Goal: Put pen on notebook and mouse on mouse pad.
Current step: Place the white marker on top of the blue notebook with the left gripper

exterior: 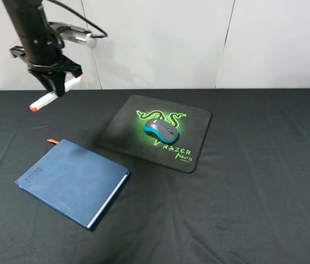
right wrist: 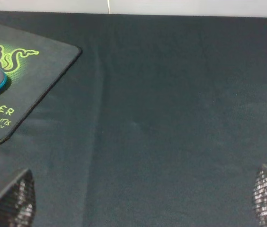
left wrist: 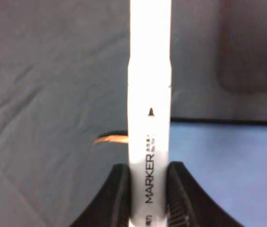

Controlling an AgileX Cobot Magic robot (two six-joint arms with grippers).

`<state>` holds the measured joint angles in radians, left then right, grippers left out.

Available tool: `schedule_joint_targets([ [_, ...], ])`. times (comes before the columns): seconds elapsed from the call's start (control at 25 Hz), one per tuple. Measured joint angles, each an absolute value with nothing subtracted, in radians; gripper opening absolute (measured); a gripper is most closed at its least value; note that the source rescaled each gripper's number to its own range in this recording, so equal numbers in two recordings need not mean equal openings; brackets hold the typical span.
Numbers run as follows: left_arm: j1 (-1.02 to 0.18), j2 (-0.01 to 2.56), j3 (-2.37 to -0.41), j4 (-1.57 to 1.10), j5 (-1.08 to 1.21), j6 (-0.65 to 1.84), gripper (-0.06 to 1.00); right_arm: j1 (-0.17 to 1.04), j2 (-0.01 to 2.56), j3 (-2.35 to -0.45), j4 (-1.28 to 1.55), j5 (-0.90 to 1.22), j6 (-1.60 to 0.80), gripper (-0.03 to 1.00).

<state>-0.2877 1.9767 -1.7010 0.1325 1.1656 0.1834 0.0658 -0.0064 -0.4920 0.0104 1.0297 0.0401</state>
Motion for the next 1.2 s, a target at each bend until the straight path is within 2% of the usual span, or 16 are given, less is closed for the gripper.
schedule_joint_targets([
  [0.6, -0.536, 1.972, -1.700, 0.109, 1.166, 0.326, 0.00, 0.066, -0.006, -0.492, 0.010, 1.030, 0.040, 1.00],
  [1.2, -0.550, 1.959, -1.663, 0.028, 1.166, 0.359, 0.00, 0.066, -0.006, -0.492, 0.010, 1.030, 0.040, 1.00],
])
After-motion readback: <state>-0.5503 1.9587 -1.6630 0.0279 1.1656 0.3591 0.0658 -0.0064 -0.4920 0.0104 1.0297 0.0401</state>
